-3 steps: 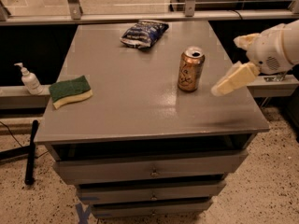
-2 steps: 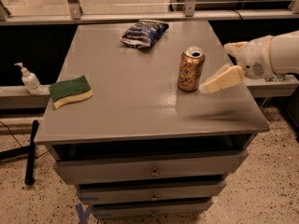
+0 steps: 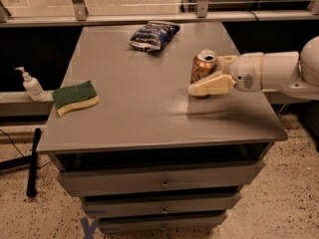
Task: Move orange can near blue chip bag
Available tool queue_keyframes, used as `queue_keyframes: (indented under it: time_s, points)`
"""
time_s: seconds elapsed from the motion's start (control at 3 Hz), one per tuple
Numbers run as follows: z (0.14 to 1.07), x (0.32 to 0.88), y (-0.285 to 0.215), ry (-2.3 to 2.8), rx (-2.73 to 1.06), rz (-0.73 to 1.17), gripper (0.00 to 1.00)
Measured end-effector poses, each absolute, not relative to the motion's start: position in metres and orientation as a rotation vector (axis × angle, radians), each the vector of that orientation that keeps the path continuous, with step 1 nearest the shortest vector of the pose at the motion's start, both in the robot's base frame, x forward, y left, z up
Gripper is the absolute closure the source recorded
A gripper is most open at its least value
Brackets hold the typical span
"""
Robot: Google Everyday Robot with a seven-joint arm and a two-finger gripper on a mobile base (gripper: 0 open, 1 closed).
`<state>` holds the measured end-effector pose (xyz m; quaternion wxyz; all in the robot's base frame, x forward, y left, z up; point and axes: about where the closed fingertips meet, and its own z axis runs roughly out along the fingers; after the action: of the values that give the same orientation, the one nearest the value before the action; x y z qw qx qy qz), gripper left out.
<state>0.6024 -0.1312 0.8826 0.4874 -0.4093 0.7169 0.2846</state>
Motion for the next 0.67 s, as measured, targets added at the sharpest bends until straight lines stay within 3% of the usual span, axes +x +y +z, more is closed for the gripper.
queue_keyframes:
  time_s: [0.67]
  points:
    - [0.8820, 0.6066, -0.1107, 1.661, -0.959, 0.767, 0.64]
